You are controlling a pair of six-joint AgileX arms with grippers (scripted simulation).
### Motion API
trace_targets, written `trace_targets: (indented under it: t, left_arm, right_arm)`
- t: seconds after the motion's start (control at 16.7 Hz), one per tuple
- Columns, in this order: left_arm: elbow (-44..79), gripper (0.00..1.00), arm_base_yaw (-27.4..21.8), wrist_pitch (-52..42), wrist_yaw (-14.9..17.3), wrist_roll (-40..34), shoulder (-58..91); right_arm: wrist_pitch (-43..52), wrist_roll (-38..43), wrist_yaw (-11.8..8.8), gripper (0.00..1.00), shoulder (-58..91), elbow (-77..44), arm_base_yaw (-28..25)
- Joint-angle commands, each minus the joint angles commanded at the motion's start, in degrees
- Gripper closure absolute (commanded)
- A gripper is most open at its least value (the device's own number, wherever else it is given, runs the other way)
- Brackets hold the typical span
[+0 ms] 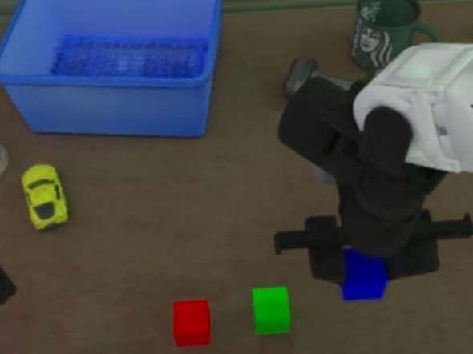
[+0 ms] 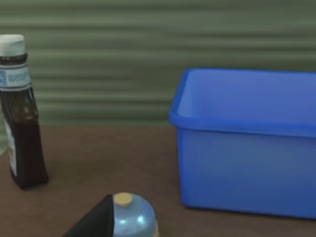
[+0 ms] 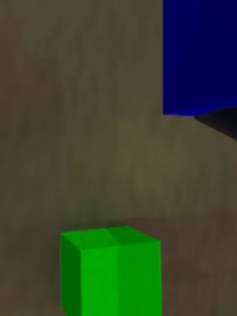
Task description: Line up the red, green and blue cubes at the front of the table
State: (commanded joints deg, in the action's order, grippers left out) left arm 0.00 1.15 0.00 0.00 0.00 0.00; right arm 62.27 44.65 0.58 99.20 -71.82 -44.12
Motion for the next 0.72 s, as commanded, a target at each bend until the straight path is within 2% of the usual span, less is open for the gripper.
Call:
trace_targets:
  t: [0.18, 0.54, 0.72]
  left_arm:
    - [0.0, 0.00, 0.0, 0.0, 0.0, 0.0, 0.0]
    - [0.0, 0.00, 0.0, 0.0, 0.0, 0.0, 0.0]
    - [0.0, 0.00, 0.0, 0.0, 0.0, 0.0, 0.0]
  right_arm:
    - [-2.3, -0.1, 0.0, 1.00, 0.7, 1.7, -0.2]
    - [-14.9, 0.3, 0.1, 1.00, 4.9, 9.5, -0.4]
    - [-15.8, 0.3, 0.1, 1.00, 5.4, 10.3, -0.5]
